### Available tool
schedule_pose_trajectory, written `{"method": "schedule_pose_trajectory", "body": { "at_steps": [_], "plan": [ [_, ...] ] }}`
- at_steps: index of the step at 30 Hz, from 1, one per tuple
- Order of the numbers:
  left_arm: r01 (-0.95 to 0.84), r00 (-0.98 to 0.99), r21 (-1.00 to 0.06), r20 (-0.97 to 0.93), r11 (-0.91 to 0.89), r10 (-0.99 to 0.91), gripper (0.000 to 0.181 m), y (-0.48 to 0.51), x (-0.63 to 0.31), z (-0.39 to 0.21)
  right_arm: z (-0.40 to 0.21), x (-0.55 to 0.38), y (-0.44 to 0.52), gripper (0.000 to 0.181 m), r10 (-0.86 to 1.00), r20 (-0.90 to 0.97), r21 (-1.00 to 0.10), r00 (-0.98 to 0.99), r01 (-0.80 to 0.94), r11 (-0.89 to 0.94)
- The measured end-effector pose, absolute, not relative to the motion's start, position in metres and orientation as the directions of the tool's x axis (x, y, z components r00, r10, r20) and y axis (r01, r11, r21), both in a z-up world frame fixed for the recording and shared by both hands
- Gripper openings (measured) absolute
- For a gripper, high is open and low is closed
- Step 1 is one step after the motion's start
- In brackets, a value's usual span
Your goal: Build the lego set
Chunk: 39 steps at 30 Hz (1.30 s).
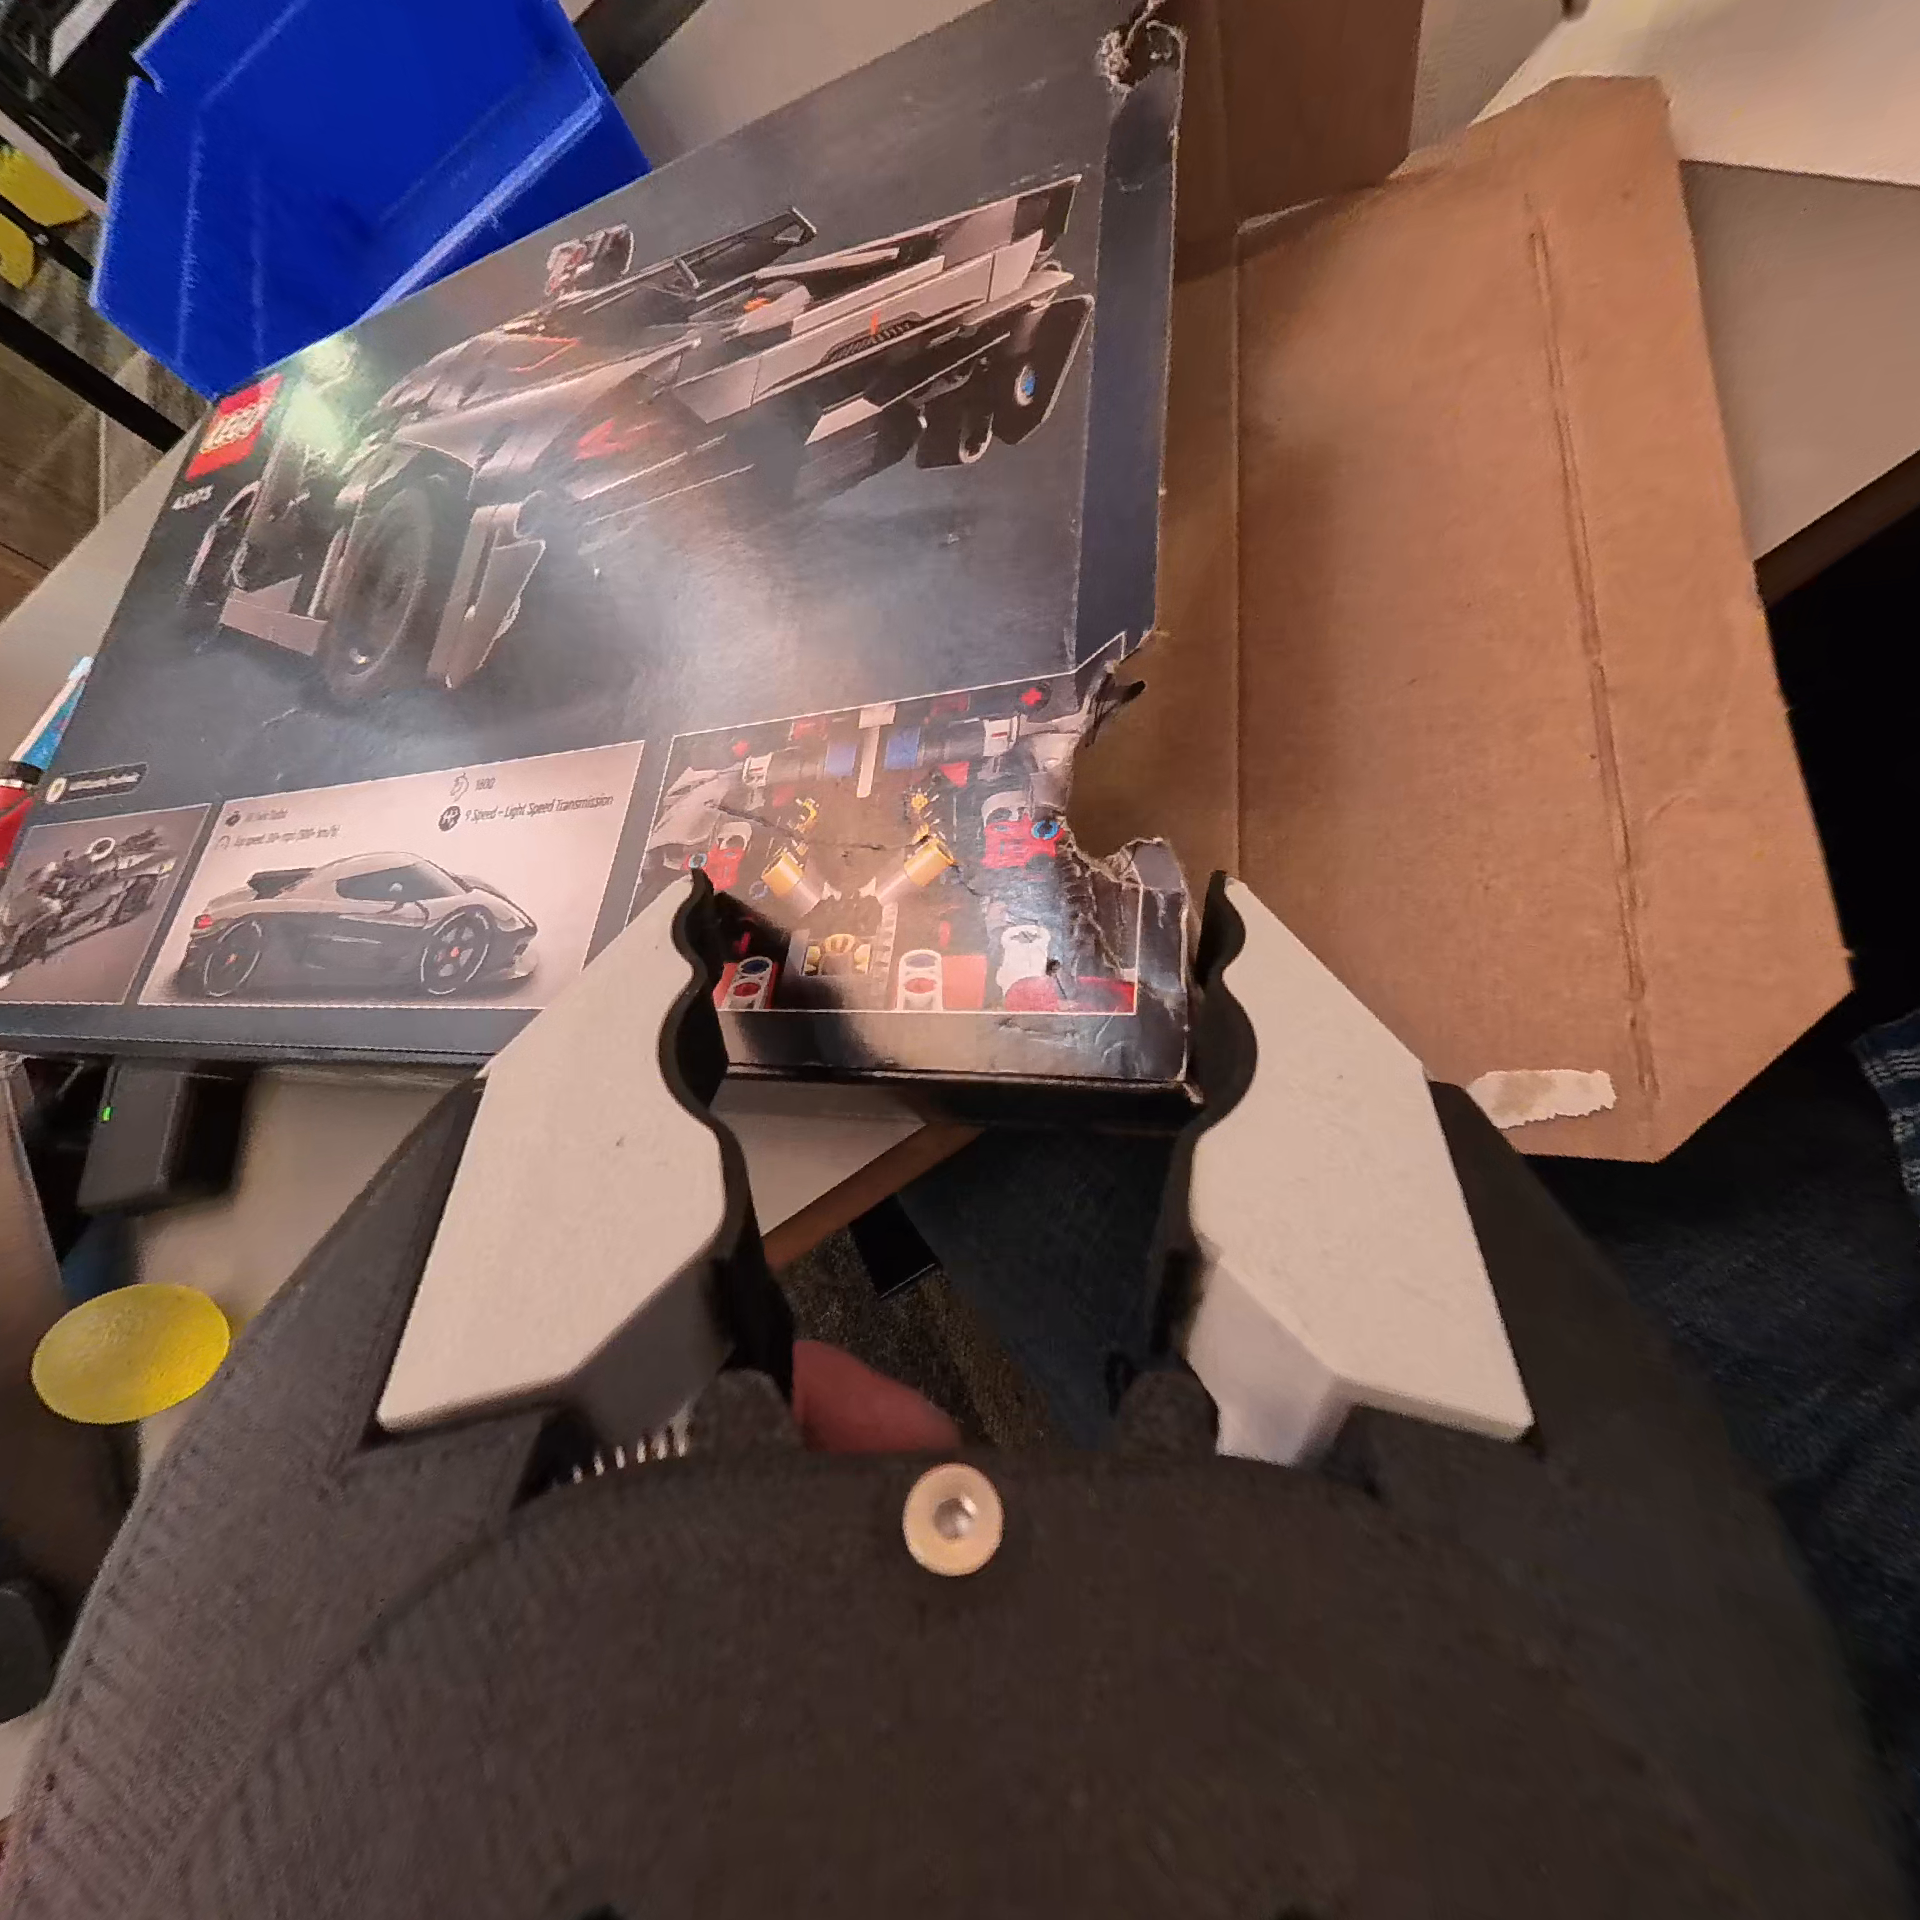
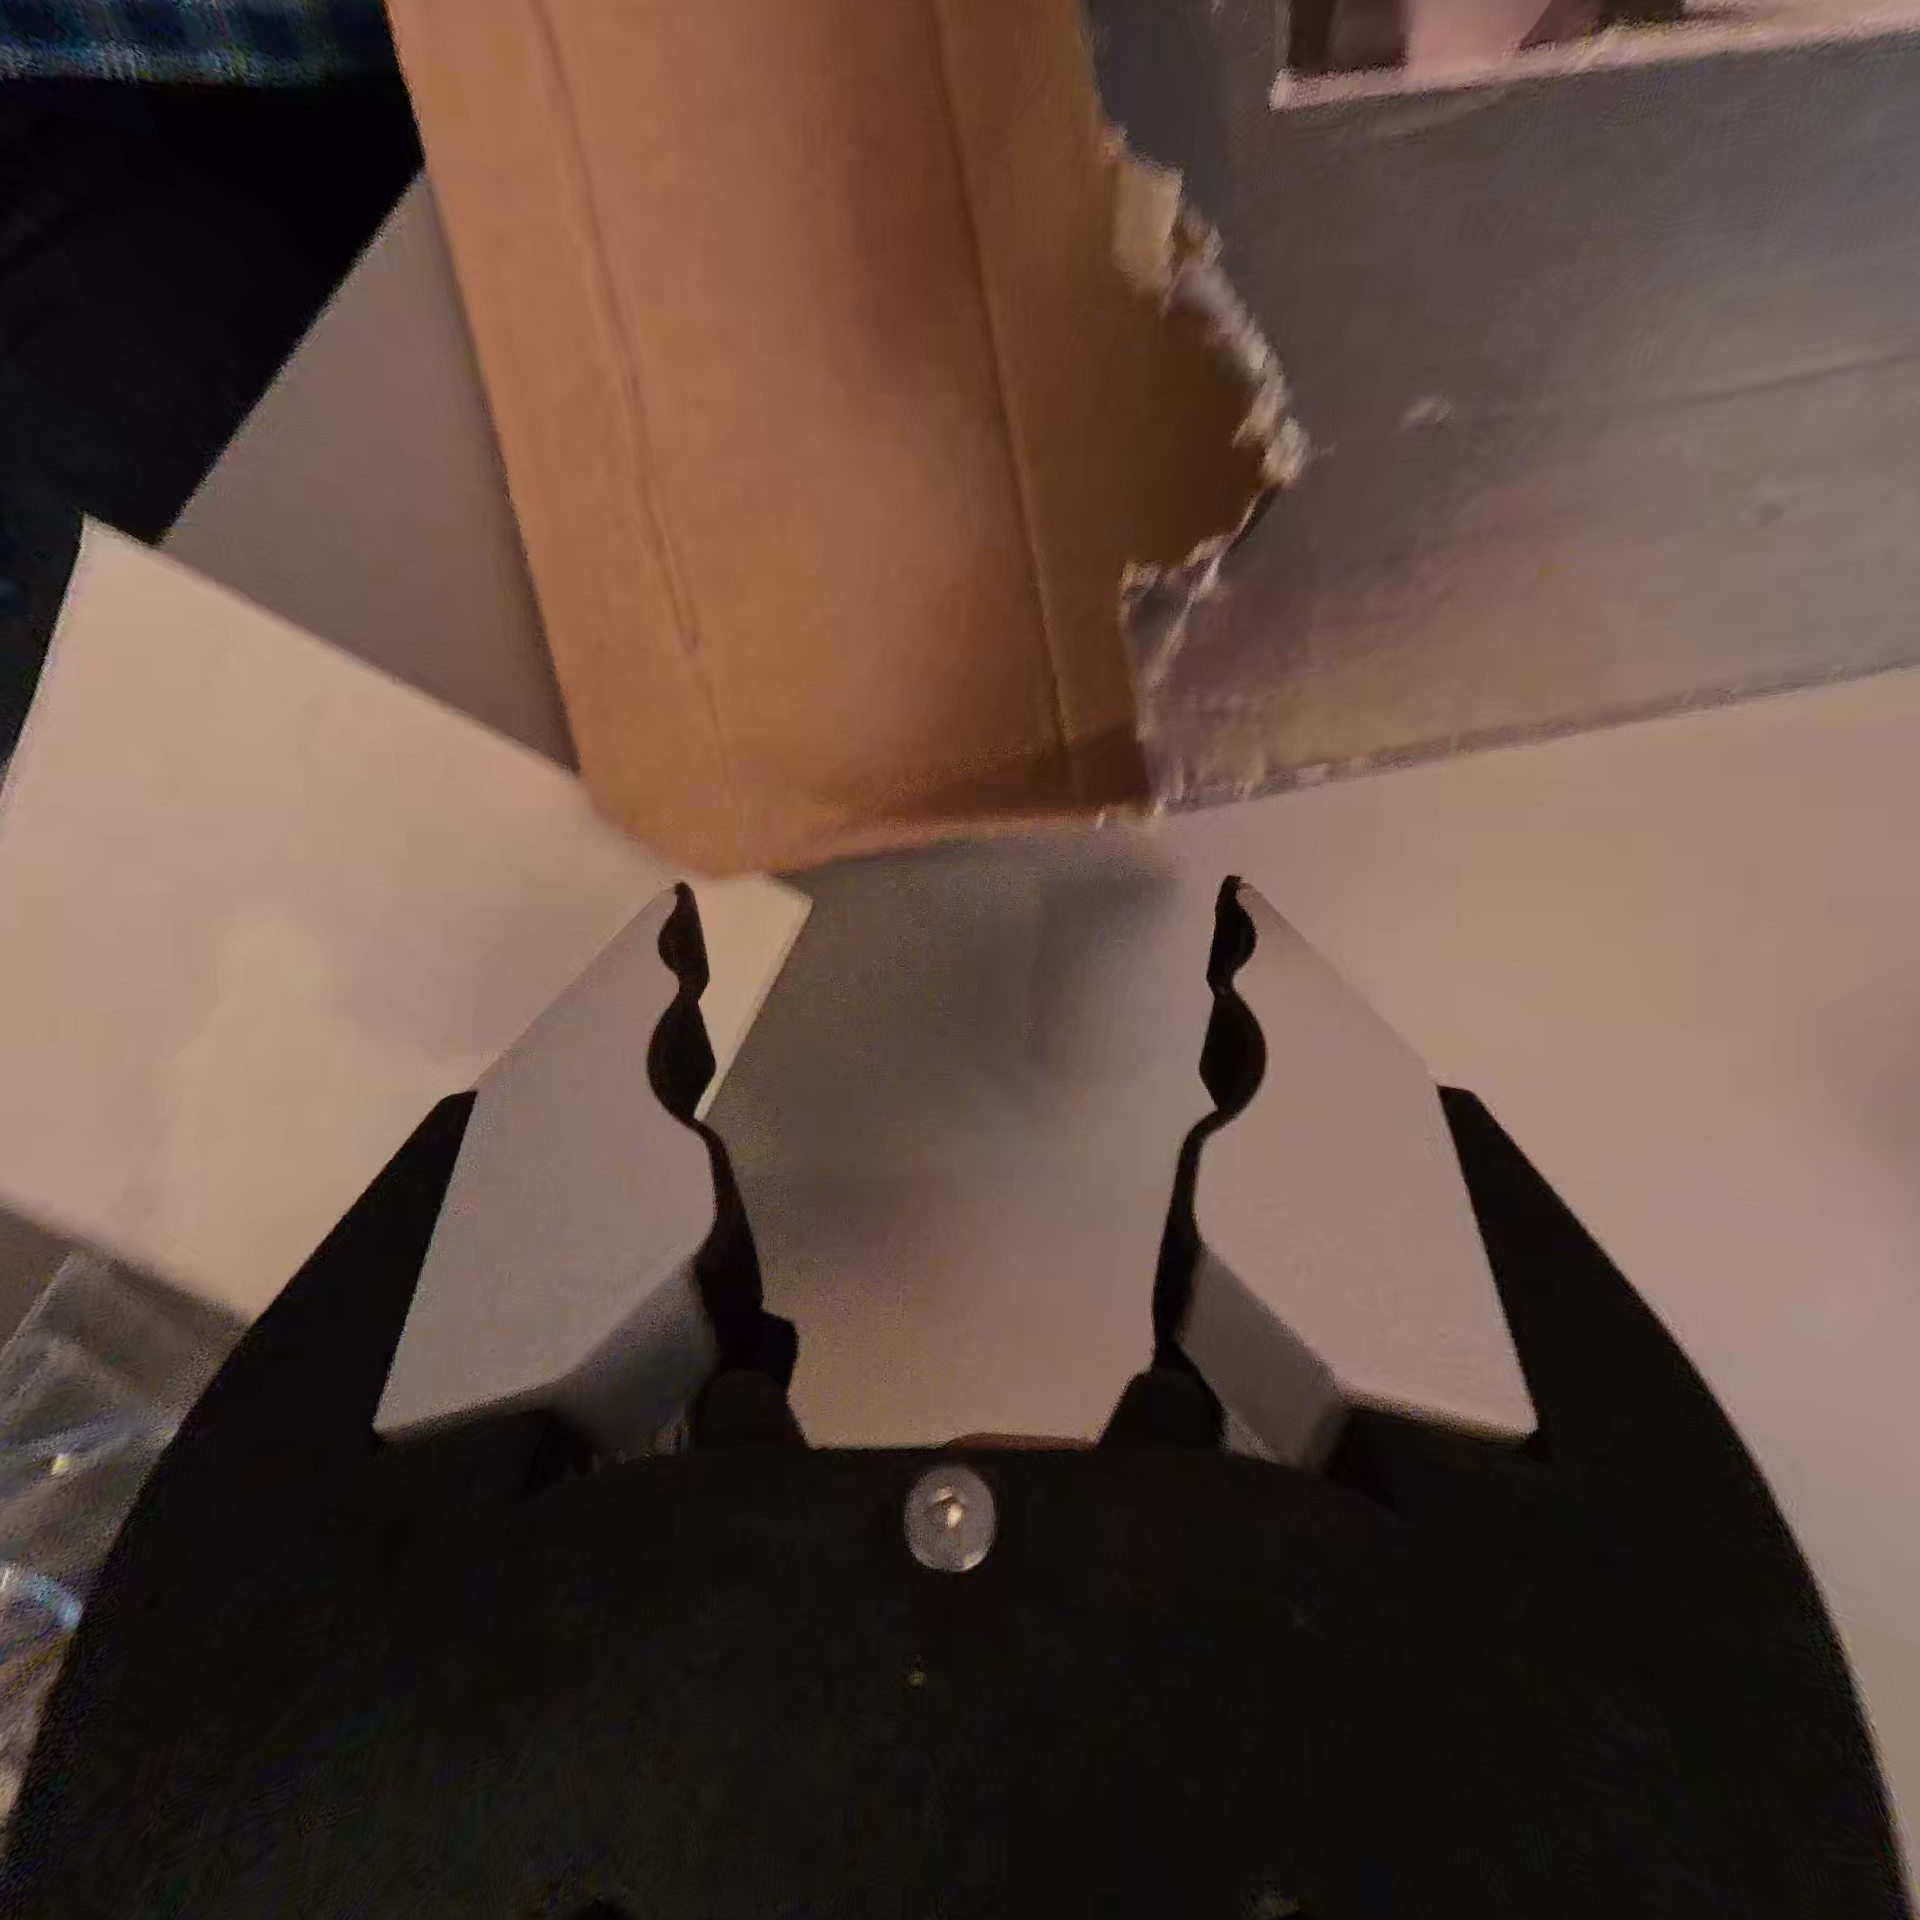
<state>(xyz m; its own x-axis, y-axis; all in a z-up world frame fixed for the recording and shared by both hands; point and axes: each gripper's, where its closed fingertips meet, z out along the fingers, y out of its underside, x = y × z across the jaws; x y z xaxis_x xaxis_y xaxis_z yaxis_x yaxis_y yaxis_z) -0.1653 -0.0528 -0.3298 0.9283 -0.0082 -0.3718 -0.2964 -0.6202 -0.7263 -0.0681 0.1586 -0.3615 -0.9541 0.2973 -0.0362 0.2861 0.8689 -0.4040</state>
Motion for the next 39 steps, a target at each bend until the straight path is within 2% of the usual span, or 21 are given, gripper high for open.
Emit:
{"method": "schedule_pose_trajectory", "body": {
  "at_steps": [2,5,7,10,11,17,24,28,30,32,34,36,39],
  "plan": [
    [-0.295,0.931,-0.73,-0.366,-0.617,-0.013,0.09,-0.053,-0.165,-0.33,-0.354,-0.078,0.173,0.102,0.328,0.018,-0.391,-0.944,0.295,0.872],
    [-0.302,0.93,-0.728,-0.368,-0.616,-0.021,0.091,-0.052,-0.166,-0.33,-0.344,-0.102,0.17,0.101,0.377,0.08,-0.478,-0.923,0.296,0.827],
    [-0.302,0.929,-0.728,-0.37,-0.616,-0.019,0.09,-0.051,-0.166,-0.33,-0.347,-0.11,0.159,0.099,0.373,0.115,-0.496,-0.921,0.272,0.825],
    [-0.301,0.928,-0.727,-0.372,-0.617,-0.015,0.09,-0.051,-0.166,-0.33,-0.353,-0.112,0.144,0.08,0.394,0.122,-0.504,-0.911,0.285,0.815],
    [-0.298,0.93,-0.731,-0.368,-0.614,-0.012,0.089,-0.051,-0.166,-0.33,-0.352,-0.117,0.146,0.067,0.429,0.146,-0.51,-0.892,0.304,0.805],
    [-0.318,0.92,-0.73,-0.392,-0.605,-0.011,0.08,-0.047,-0.164,-0.331,-0.352,-0.125,0.147,0.046,0.553,0.168,-0.547,-0.816,0.389,0.741],
    [-0.328,0.911,-0.729,-0.412,-0.601,0.002,0.07,-0.047,-0.162,-0.332,-0.354,-0.126,0.146,0.043,0.579,0.22,-0.538,-0.785,0.397,0.744],
    [-0.369,0.892,-0.697,-0.451,-0.614,-0.024,0.071,-0.047,-0.162,-0.331,-0.357,-0.122,0.145,0.056,0.562,0.24,-0.529,-0.791,0.379,0.759],
    [-0.377,0.895,-0.696,-0.445,-0.612,-0.045,0.077,-0.047,-0.16,-0.33,-0.363,-0.118,0.145,0.067,0.553,0.217,-0.522,-0.805,0.383,0.762],
    [-0.392,0.899,-0.671,-0.426,-0.629,-0.105,0.099,-0.05,-0.151,-0.335,-0.366,-0.116,0.145,0.064,0.537,0.222,-0.51,-0.814,0.373,0.775],
    [-0.412,0.893,-0.647,-0.425,-0.642,-0.146,0.113,-0.053,-0.146,-0.337,-0.364,-0.115,0.144,0.064,0.522,0.216,-0.513,-0.825,0.359,0.779],
    [-0.411,0.901,-0.641,-0.393,-0.649,-0.183,0.121,-0.056,-0.139,-0.338,-0.36,-0.114,0.145,0.065,0.513,0.219,-0.521,-0.83,0.345,0.781],
    [-0.448,0.891,-0.6,-0.361,-0.663,-0.275,0.137,-0.066,-0.125,-0.34,-0.36,-0.108,0.148,0.075,0.494,0.2,-0.495,-0.846,0.347,0.797]
  ]
}}
